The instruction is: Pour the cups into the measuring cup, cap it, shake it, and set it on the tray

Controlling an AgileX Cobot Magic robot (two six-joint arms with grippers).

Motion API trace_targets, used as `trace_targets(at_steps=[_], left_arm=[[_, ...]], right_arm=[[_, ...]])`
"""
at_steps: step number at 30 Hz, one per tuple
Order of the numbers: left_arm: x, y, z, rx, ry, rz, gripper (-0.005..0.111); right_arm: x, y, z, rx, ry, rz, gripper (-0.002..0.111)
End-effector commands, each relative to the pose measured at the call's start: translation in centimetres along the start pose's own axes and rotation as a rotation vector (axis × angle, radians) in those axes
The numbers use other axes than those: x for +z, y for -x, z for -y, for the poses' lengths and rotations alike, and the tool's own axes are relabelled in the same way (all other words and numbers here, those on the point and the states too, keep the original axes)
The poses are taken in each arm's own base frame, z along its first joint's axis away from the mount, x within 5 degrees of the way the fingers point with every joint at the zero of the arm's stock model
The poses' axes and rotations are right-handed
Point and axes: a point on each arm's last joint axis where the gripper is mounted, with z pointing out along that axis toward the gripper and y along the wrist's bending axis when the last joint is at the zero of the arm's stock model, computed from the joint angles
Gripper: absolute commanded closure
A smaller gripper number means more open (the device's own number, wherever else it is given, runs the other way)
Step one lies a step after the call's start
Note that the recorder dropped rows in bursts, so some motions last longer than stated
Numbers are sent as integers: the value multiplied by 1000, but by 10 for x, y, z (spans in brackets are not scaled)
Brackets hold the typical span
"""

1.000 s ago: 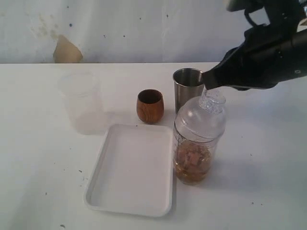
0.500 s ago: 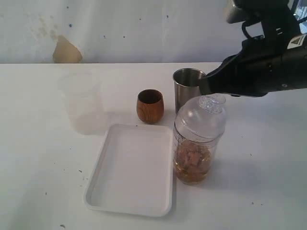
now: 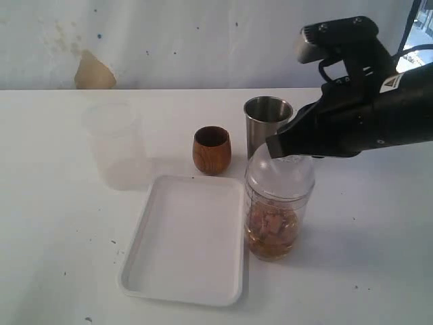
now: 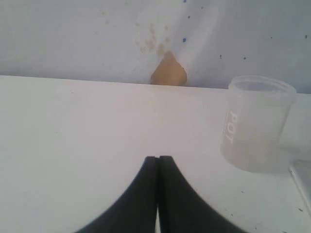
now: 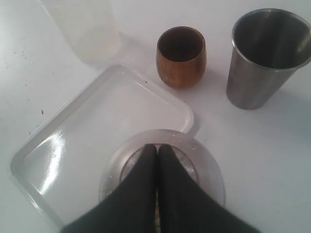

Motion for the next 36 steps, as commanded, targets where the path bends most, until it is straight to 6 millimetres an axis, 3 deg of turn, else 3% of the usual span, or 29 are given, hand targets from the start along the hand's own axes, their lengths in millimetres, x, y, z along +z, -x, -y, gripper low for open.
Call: trace_targets(at_steps=[1,19,23,29,36], left_arm=[[0,-2,0,2,0,-3,107],[0,-2,0,2,0,-3,107],[0,-2,0,2,0,-3,107],[0,-2,0,2,0,-3,107],[0,-2,0,2,0,-3,107]], right_arm=[[4,-10,-1,-25,23,-87,108],[-26,8,-3,-69,-35,131,108],[-25,6,-4,-63,-26,120,108],[-10,-16,-6,-64,-35,106,108],[-7,-18,-6,-62,-35,96,108]])
